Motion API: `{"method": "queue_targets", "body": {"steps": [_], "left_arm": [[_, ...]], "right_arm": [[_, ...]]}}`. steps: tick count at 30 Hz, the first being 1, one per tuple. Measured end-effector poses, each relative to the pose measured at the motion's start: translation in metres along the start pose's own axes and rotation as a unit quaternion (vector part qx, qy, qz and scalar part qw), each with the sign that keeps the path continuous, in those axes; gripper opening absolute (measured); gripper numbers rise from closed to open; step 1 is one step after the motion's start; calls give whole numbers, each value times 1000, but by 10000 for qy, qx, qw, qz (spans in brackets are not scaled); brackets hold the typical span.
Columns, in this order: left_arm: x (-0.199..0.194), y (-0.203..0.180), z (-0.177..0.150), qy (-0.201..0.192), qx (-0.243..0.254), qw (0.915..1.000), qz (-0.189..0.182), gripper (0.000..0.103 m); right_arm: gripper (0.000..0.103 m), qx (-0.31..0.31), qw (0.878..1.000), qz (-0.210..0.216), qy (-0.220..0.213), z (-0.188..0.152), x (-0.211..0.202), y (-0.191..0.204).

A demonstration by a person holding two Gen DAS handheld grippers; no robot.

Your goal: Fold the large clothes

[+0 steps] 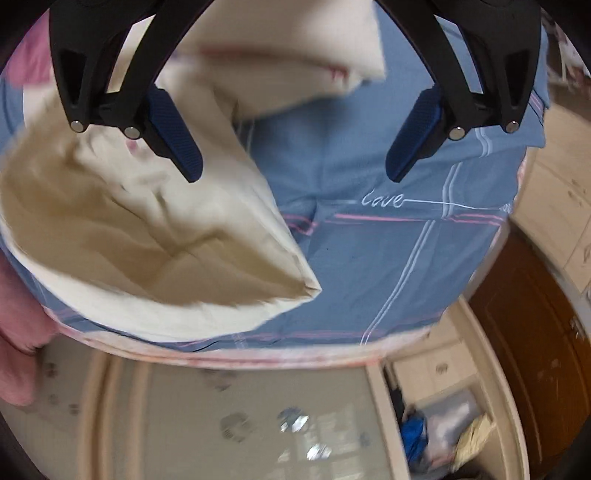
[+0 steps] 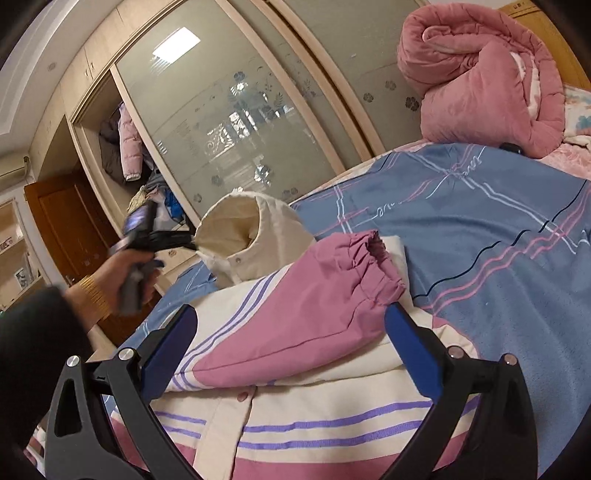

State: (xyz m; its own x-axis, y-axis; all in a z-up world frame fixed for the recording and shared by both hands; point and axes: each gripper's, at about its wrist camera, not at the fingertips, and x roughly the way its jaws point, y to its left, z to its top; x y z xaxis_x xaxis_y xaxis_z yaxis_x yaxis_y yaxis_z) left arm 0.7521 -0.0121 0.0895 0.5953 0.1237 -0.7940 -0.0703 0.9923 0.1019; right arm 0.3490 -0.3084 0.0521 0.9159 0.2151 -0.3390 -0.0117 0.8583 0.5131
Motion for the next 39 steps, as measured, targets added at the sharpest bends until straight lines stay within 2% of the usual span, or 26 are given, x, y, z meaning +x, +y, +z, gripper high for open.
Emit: {"method": "queue_targets", "body": {"steps": [3,6,7,8,9,10,12,16,19,21,25,27,29,31,33,34,35,36,38,39], "left_arm": [[30,-6,20,21,-62,9998,213,98],[50,-15,24,-42,-64,9997,232,98],[56,-18,23,-3,-94,9998,198,83],[59,-19,20,42,-159,9999,32,37],[59,-17,18,82,-249,9996,-70,11],[54,-13,15,42,-424,9989,-174,5],[36,-8,11,-173,-539,9972,-484,4],[-17,-6,-7,-448,-316,9942,-926,3],[-66,-4,-37,-536,-137,9874,-1484,3],[-95,5,-70,-572,-45,9833,-1725,3],[-118,21,-145,-474,-50,9806,-1901,4],[-107,26,-188,-188,-84,9807,-1943,4],[-93,28,-223,-89,-38,9850,-1724,6],[-84,27,-245,-16,-91,9857,-1684,6],[-87,25,-259,-235,-10,9867,-1608,9],[-92,24,-264,-377,27,9861,-1616,15],[-97,25,-268,-474,20,9843,-1698,40],[-106,27,-273,-607,-83,9816,-1809,71],[-127,34,-283,-947,-348,9791,-1765,101],[-140,40,-290,-1208,-514,9753,-1777,101]], "right_arm": [[102,-113,9999,68,-70,-2,-5,4],[102,-264,9996,107,81,-7,1,10],[102,-295,9994,135,133,-9,2,11],[102,-340,9992,164,164,-11,3,14],[102,-379,9990,173,180,-11,4,16],[102,-407,9988,191,197,-12,4,18],[102,-405,9987,232,220,-14,5,20],[102,-380,9986,274,259,-14,5,22],[102,-256,9988,342,231,-11,0,19],[102,-161,9988,392,250,-10,-2,16],[102,-174,9989,353,255,-9,-4,14],[102,-141,9989,337,283,-9,-4,12],[102,-135,9989,321,299,-10,-3,11],[102,-154,9989,328,309,-10,-3,12],[102,-105,9985,431,328,-10,-2,11],[102,-34,9980,525,363,-11,-1,9],[102,73,9969,659,416,-11,1,7],[102,301,9939,924,527,-12,4,4],[102,607,9880,1257,660,-14,10,0],[102,735,9853,1379,684,-14,12,-2]]}}
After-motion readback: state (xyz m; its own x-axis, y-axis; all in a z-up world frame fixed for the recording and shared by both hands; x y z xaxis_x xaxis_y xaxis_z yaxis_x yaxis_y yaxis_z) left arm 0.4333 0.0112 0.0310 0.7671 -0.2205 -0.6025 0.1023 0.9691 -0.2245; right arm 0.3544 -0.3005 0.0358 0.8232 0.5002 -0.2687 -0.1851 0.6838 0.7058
